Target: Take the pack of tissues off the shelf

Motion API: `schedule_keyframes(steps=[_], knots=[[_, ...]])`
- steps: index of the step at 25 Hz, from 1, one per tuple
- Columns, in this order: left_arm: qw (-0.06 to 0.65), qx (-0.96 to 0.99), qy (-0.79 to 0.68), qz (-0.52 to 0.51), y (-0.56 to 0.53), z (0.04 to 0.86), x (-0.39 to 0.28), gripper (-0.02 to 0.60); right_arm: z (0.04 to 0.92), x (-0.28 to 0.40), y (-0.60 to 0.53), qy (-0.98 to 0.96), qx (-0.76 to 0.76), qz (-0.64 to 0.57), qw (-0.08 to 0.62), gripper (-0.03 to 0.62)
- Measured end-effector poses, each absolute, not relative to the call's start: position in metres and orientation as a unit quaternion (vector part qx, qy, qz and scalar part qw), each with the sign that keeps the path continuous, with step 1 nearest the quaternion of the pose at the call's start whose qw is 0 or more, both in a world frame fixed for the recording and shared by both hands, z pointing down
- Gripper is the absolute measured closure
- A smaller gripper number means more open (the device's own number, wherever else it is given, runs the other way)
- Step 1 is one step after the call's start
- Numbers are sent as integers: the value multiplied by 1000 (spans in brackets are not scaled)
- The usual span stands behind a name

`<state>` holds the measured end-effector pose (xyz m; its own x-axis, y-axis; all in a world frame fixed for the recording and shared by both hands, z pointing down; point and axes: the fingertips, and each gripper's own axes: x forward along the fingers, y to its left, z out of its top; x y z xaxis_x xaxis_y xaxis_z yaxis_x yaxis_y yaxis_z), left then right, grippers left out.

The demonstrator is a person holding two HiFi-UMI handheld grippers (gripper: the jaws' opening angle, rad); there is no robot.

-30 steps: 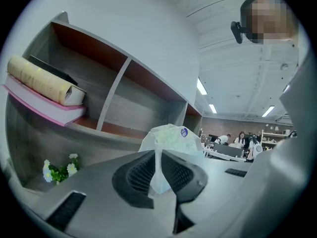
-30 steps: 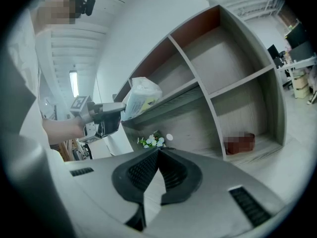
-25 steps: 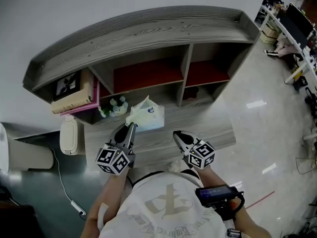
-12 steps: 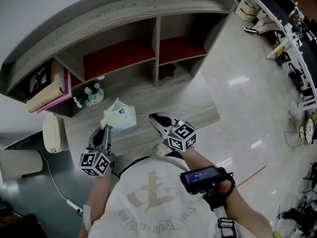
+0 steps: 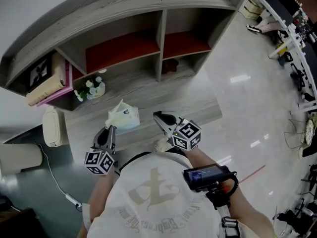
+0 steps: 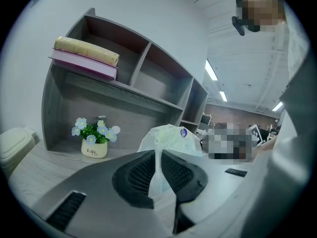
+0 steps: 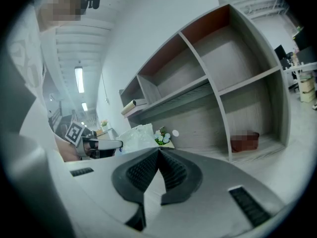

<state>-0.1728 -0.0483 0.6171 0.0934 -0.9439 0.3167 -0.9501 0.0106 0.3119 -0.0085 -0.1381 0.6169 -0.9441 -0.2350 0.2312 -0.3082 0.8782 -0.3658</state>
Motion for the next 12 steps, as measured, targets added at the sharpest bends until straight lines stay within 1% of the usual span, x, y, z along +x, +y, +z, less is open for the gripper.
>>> schedule_keyframes(steps=[12], knots=[[232,714,-661,11,-52,622,-158,532,619,-4,-136,-965,140,202,89,591]])
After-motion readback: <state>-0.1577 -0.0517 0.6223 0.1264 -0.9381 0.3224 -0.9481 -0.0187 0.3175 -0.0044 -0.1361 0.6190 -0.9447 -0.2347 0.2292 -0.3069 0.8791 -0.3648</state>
